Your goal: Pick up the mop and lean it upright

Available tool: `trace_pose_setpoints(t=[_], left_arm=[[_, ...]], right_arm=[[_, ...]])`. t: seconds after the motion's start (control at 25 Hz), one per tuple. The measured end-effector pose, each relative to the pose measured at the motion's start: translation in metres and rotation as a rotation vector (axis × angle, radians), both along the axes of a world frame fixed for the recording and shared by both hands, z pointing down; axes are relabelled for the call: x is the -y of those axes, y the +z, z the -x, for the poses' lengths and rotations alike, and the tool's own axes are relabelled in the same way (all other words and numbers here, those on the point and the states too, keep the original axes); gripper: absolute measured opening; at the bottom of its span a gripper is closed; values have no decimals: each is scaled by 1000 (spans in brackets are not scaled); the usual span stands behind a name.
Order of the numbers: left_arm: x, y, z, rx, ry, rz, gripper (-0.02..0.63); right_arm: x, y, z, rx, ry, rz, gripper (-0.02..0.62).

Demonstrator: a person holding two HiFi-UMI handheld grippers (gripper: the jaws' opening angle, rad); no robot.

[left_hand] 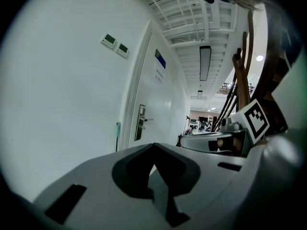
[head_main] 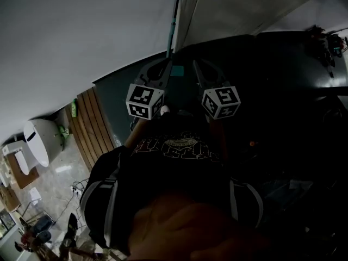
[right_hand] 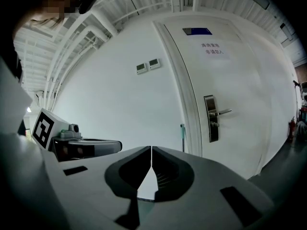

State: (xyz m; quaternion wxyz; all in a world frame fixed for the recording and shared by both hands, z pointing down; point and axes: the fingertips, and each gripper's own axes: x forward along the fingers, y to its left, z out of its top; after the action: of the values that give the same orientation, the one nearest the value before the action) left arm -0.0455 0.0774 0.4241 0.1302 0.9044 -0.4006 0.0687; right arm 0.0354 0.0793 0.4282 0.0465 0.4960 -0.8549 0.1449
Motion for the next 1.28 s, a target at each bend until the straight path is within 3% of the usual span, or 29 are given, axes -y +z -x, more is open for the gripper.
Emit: trace_pose_setpoints(t=[0.28, 0.76, 1.28], left_arm=[[20, 5, 13, -24, 0, 31, 48], [105, 4, 25, -27, -78, 41, 47], [200, -1, -4, -14, -201, 15, 48]], right_arm=[[21, 1, 7, -16, 21, 22, 20], [120, 2, 30, -30, -100, 39, 20], [230, 14, -2, -27, -201, 52, 20]])
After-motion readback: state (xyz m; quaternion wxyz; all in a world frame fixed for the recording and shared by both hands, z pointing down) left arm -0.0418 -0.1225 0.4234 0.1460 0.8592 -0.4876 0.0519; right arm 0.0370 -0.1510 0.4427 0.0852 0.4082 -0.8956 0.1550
